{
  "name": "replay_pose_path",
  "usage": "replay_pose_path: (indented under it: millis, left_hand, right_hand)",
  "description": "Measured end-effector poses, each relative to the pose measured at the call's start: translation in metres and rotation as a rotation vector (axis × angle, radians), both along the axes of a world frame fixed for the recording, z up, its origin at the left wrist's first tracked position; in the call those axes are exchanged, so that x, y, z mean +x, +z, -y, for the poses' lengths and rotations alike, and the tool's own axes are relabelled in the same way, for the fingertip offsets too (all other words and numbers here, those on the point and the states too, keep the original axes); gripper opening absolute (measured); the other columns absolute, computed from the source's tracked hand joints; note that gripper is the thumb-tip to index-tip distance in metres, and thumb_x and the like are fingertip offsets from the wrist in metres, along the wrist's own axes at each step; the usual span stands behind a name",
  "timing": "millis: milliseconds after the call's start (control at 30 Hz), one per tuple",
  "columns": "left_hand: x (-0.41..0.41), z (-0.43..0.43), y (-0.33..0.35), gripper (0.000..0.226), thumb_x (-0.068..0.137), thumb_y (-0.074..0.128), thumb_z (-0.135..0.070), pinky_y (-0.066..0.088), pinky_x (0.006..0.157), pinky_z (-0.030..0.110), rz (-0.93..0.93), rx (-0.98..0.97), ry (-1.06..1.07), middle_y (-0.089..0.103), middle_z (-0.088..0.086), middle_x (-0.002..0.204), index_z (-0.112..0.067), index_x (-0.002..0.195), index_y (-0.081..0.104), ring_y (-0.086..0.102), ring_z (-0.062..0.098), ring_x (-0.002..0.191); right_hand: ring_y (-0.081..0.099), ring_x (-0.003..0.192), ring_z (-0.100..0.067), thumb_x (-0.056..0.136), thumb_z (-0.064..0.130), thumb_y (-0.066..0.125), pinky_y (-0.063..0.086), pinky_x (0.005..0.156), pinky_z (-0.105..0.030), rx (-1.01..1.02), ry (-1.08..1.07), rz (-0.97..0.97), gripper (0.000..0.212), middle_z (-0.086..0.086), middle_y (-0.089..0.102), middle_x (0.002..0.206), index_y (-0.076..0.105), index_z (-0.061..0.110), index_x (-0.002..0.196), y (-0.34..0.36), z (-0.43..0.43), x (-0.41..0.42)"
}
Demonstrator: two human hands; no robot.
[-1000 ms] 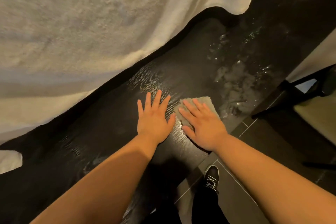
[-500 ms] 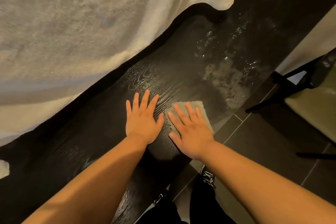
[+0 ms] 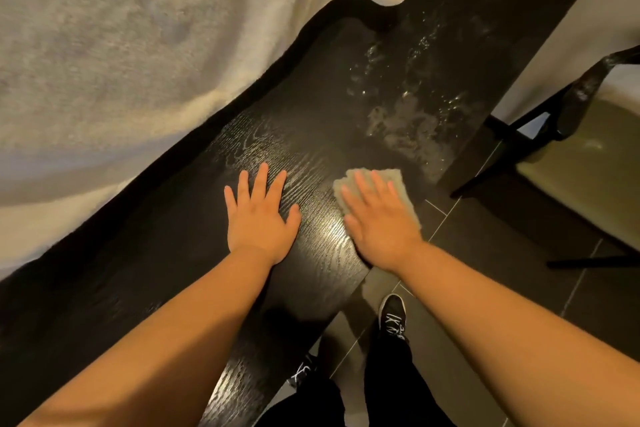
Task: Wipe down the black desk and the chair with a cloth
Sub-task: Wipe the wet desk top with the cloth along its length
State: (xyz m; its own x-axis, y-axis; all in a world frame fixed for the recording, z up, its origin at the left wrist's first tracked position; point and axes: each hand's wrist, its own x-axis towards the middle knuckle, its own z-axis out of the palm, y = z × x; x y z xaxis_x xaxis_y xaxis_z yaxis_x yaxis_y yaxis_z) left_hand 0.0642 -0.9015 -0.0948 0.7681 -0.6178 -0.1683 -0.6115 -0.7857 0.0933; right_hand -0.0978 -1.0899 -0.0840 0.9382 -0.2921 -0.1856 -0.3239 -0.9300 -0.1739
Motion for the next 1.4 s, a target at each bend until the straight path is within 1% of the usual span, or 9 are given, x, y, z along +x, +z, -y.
replay_pose_path:
  millis: [333, 467, 667, 800, 900, 1000, 1133, 1267, 1400]
  left_hand:
    - [-0.009, 0.002, 0.001, 0.072, 0.101, 0.025, -0.061, 0.01, 0.13, 0.057, 0.044, 0.007, 0.047, 0.017, 0.004, 0.176, -0.034, 0.167, 0.024, 0.009, 0.036, 0.162]
    - [-0.036, 0.012, 0.005, 0.068, 0.104, 0.038, -0.056, 0.012, 0.13, 0.058, -0.023, -0.05, 0.193, 0.019, 0.006, 0.176, -0.03, 0.166, 0.03, 0.012, 0.036, 0.162]
    - [-0.082, 0.065, 0.011, 0.072, 0.103, 0.032, -0.062, 0.004, 0.13, 0.061, -0.071, -0.059, 0.194, 0.011, 0.003, 0.177, -0.032, 0.167, 0.024, 0.002, 0.033, 0.163]
    - [-0.098, 0.094, 0.008, 0.071, 0.106, 0.028, -0.059, 0.001, 0.13, 0.06, -0.05, -0.029, 0.33, 0.0, 0.004, 0.178, -0.031, 0.17, 0.012, -0.005, 0.033, 0.163]
    - [-0.102, 0.099, 0.005, 0.072, 0.105, 0.026, -0.06, 0.001, 0.131, 0.058, -0.041, -0.026, 0.369, -0.001, 0.002, 0.178, -0.033, 0.169, 0.01, -0.005, 0.031, 0.163]
    - [-0.101, 0.098, 0.008, 0.072, 0.104, 0.027, -0.061, 0.002, 0.131, 0.057, -0.042, -0.021, 0.368, 0.0, 0.001, 0.178, -0.033, 0.169, 0.012, -0.004, 0.03, 0.164]
    - [-0.101, 0.099, 0.009, 0.072, 0.105, 0.029, -0.061, 0.004, 0.131, 0.057, -0.016, -0.02, 0.364, 0.002, 0.001, 0.178, -0.033, 0.169, 0.013, -0.002, 0.03, 0.164]
    - [-0.099, 0.099, 0.006, 0.072, 0.104, 0.03, -0.062, 0.006, 0.131, 0.057, -0.003, -0.012, 0.365, 0.004, 0.002, 0.178, -0.035, 0.169, 0.015, 0.0, 0.03, 0.164]
    - [-0.098, 0.097, 0.004, 0.072, 0.104, 0.031, -0.063, 0.008, 0.131, 0.058, 0.014, -0.009, 0.36, 0.007, 0.003, 0.178, -0.035, 0.168, 0.017, 0.002, 0.031, 0.163]
  right_hand:
    - [-0.015, 0.158, -0.039, 0.102, 0.067, 0.011, -0.011, 0.126, -0.057, -0.021, -0.105, -0.177, 0.071, 0.003, -0.011, 0.174, 0.003, 0.037, 0.166, 0.0, 0.097, -0.011]
    - [0.004, 0.158, -0.042, 0.102, 0.051, 0.007, 0.0, 0.128, -0.053, -0.034, -0.069, -0.085, 0.072, -0.009, 0.006, 0.174, 0.017, 0.022, 0.166, 0.01, 0.09, -0.009]
    - [0.016, 0.158, -0.039, 0.104, 0.056, 0.03, 0.0, 0.129, -0.051, 0.048, 0.421, -0.044, 0.066, -0.008, 0.024, 0.171, 0.037, 0.022, 0.161, -0.003, 0.042, -0.033]
    - [0.013, 0.158, -0.042, 0.102, 0.062, 0.021, 0.009, 0.127, -0.059, -0.015, 0.316, -0.046, 0.07, -0.006, 0.022, 0.172, 0.031, 0.028, 0.163, -0.004, 0.12, -0.017]
    - [-0.002, 0.16, -0.036, 0.097, 0.061, 0.0, -0.004, 0.129, -0.051, -0.074, 0.137, -0.101, 0.077, 0.0, 0.003, 0.175, 0.013, 0.03, 0.167, -0.005, 0.182, -0.009]
    - [-0.001, 0.159, -0.037, 0.106, 0.048, 0.011, -0.002, 0.128, -0.051, -0.063, 0.07, -0.111, 0.066, -0.004, 0.0, 0.175, 0.01, 0.023, 0.167, 0.008, 0.198, -0.003]
    - [0.034, 0.145, -0.044, 0.104, 0.038, 0.017, 0.027, 0.117, -0.061, -0.065, 0.295, 0.027, 0.058, -0.013, 0.036, 0.159, 0.04, 0.018, 0.153, 0.013, 0.154, -0.007]
    - [0.005, 0.16, -0.035, 0.107, 0.049, 0.028, 0.006, 0.13, -0.053, 0.021, 0.52, -0.026, 0.064, -0.006, 0.011, 0.174, 0.022, 0.023, 0.166, -0.001, 0.114, -0.021]
    - [0.027, 0.152, -0.04, 0.103, 0.05, 0.03, 0.017, 0.124, -0.063, -0.095, 0.557, 0.009, 0.063, -0.008, 0.029, 0.169, 0.032, 0.026, 0.162, -0.001, 0.169, -0.001]
